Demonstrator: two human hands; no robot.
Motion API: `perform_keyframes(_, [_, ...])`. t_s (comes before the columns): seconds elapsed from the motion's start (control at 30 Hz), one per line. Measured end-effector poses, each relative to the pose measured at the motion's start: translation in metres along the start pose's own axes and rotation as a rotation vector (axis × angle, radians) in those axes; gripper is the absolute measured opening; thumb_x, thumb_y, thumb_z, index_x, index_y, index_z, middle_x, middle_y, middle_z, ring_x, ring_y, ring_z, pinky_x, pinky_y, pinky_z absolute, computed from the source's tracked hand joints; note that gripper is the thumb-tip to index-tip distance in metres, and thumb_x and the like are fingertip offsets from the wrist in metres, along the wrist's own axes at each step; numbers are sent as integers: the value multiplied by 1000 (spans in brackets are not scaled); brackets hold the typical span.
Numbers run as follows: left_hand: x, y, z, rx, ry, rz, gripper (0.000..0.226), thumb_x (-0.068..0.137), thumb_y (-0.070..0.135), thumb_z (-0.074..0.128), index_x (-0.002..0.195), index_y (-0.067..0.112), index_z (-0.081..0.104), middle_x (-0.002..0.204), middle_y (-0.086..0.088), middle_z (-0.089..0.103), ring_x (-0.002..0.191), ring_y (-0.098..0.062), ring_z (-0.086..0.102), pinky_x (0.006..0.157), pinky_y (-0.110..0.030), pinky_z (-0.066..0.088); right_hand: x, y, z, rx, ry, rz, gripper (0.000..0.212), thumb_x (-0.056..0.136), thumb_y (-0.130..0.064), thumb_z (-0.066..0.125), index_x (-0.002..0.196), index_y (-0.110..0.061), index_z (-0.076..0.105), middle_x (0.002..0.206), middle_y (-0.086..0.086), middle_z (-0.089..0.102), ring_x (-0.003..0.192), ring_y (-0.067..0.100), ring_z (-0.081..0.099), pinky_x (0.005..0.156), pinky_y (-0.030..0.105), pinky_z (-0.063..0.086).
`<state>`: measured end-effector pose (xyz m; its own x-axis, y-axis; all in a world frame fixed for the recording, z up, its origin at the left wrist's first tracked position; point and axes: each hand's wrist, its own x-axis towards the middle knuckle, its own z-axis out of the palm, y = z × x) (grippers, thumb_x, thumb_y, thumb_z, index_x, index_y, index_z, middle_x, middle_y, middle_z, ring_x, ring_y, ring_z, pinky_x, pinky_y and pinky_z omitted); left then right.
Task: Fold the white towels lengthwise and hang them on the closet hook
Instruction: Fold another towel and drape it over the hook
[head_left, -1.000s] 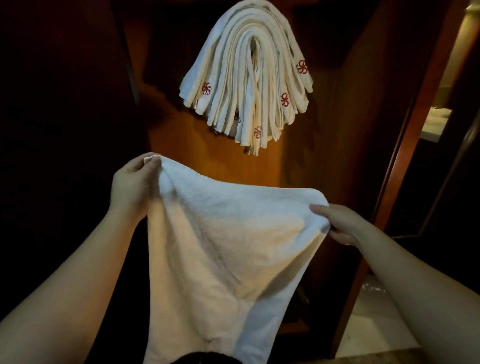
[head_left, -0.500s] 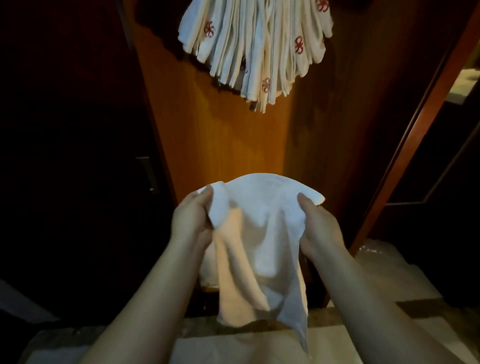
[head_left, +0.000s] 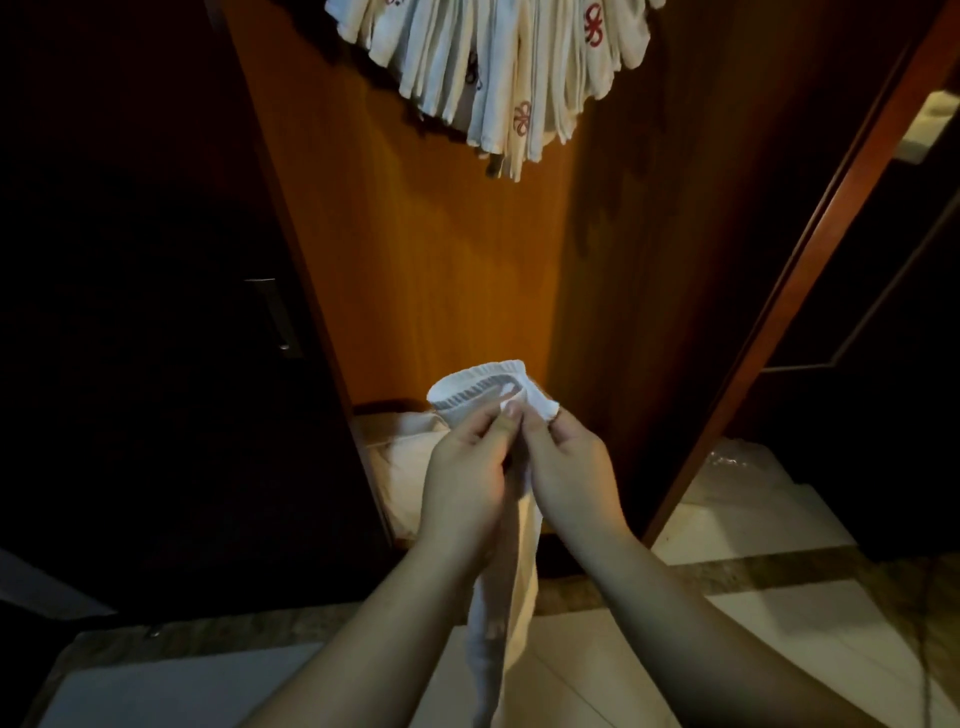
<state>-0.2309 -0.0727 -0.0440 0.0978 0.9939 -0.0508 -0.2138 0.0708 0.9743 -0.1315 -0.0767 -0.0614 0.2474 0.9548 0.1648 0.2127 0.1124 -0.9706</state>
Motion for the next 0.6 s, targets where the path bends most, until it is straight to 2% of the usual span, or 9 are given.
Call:
perform_keyframes(0.07, [0, 3, -3, 25, -49, -58, 22, 99, 38, 57, 94, 35, 79, 96, 8, 77, 92, -3, 72, 68, -16, 55, -1, 2, 1, 5, -124, -13, 18, 102, -25, 51, 99, -35, 66, 89, -9, 70, 81, 4, 67, 65, 12, 50])
perform_keyframes(0.13, [1, 4, -8, 54, -102, -113, 22, 93, 50, 61, 93, 38, 79, 96, 4, 78, 92, -7, 73, 76, -25, 53, -1, 5, 1, -45, -202, -15, 18, 96, -19, 56, 104, -34, 63, 90, -9, 68, 86, 1, 66, 69, 10, 49])
perform_keyframes(0.2, [2, 4, -14, 65, -132, -118, 23, 86, 55, 59, 90, 44, 79, 96, 11, 77, 92, -1, 71, 81, -27, 48, -2, 10, 2, -127, -174, -46, 20, 93, -18, 60, 103, -35, 63, 91, -10, 68, 88, 0, 65, 71, 11, 49])
perform_keyframes(0.3, [7, 5, -17, 205, -200, -106, 34, 95, 53, 44, 82, 53, 76, 89, 25, 74, 94, 14, 64, 79, -14, 45, -6, 18, 6, -127, -52, -73, 19, 97, -15, 57, 96, -33, 64, 88, -12, 67, 82, 2, 65, 67, 10, 48])
perform_keyframes(0.43, [15, 9, -21, 346, -279, -133, 40, 103, 48, 30, 108, 48, 69, 104, 30, 57, 109, 11, 50, 84, -12, 34, 1, 19, 3, -103, -2, -68, 23, 104, -17, 48, 115, -26, 67, 88, -17, 69, 83, 0, 67, 67, 8, 47])
perform_keyframes(0.47, [17, 9, -26, 385, -252, -77, 39, 104, 47, 32, 117, 42, 68, 108, 29, 58, 113, 9, 50, 85, -11, 33, 4, 19, 0, -128, 0, -66, 23, 105, -23, 48, 117, -25, 67, 88, -15, 70, 81, 2, 67, 65, 11, 48])
perform_keyframes(0.53, [26, 8, -41, 474, -93, 160, 27, 102, 38, 48, 123, 36, 65, 117, 31, 57, 122, 5, 49, 88, -7, 34, 13, 16, -6, -194, -13, -63, 31, 105, -37, 46, 105, -18, 70, 85, 3, 72, 72, 18, 67, 60, 29, 52])
perform_keyframes(0.57, [32, 9, -48, 566, -43, 284, 28, 99, 33, 56, 127, 36, 62, 123, 33, 51, 125, 5, 43, 95, -9, 33, 18, 14, -10, -207, -28, -55, 34, 104, -40, 47, 102, -16, 70, 86, 9, 72, 74, 24, 67, 63, 37, 53])
perform_keyframes(0.6, [39, 8, -58, 672, -51, 364, 36, 96, 31, 63, 131, 36, 58, 126, 37, 43, 126, 5, 35, 101, -15, 31, 23, 11, -15, -202, -51, -50, 31, 104, -42, 49, 100, -21, 71, 87, 9, 73, 75, 23, 68, 66, 37, 53])
